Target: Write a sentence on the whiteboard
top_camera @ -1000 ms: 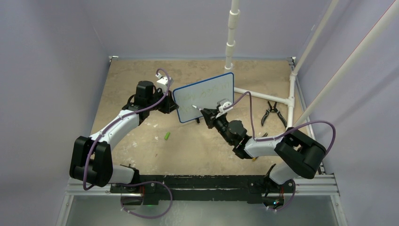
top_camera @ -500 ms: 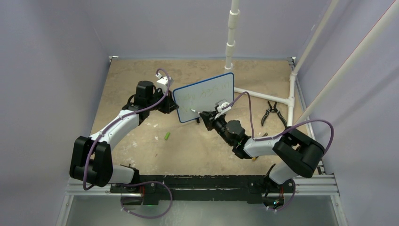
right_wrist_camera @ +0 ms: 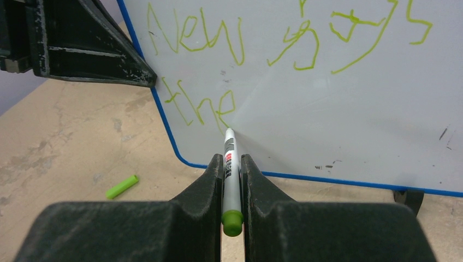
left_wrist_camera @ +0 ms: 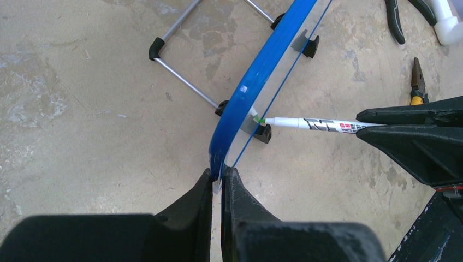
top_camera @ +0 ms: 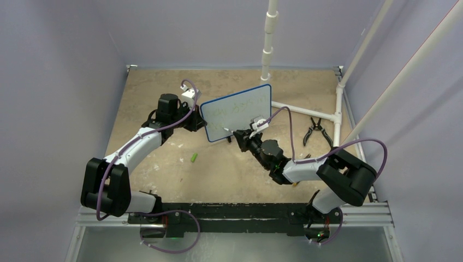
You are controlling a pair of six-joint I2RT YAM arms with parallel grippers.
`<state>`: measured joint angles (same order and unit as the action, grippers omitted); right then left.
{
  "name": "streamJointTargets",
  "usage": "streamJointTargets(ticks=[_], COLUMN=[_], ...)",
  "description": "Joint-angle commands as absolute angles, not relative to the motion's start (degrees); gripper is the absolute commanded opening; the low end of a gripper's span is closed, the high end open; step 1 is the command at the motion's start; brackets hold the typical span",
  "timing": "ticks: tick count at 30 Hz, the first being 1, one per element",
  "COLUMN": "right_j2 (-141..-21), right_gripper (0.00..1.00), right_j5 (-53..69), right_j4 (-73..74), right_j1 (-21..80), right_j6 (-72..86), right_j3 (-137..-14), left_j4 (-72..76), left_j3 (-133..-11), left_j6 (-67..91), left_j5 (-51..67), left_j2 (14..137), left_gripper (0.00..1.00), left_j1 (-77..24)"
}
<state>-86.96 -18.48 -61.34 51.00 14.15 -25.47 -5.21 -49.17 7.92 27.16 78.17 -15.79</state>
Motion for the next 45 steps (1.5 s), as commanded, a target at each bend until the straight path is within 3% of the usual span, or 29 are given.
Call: streamJointTargets(ticks=[1, 23, 45], right_j2=[-85.7, -75.13, -79.64], right_gripper=[0.0, 0.0, 0.0], right_j5=[-24.41, -10.96, -6.53], right_j4=[-59.99, -62.35, -64.37], right_j1=[50.54, 46.76, 41.64], right_j6=[14.01, 11.93, 10.91], right_j3=[-25.58, -19.47, -23.56], left_j4=[-3.6, -3.69, -3.78], left_j3=[-50.56, -50.54, -50.6], left_j6=[8.52, 8.53, 8.35], left_j5=[28.11, 27.77, 27.73], left_j2=[75.95, 76.11, 76.55], left_gripper=[0.0, 0.0, 0.0], left_j1=[-15.91, -15.91, -15.91])
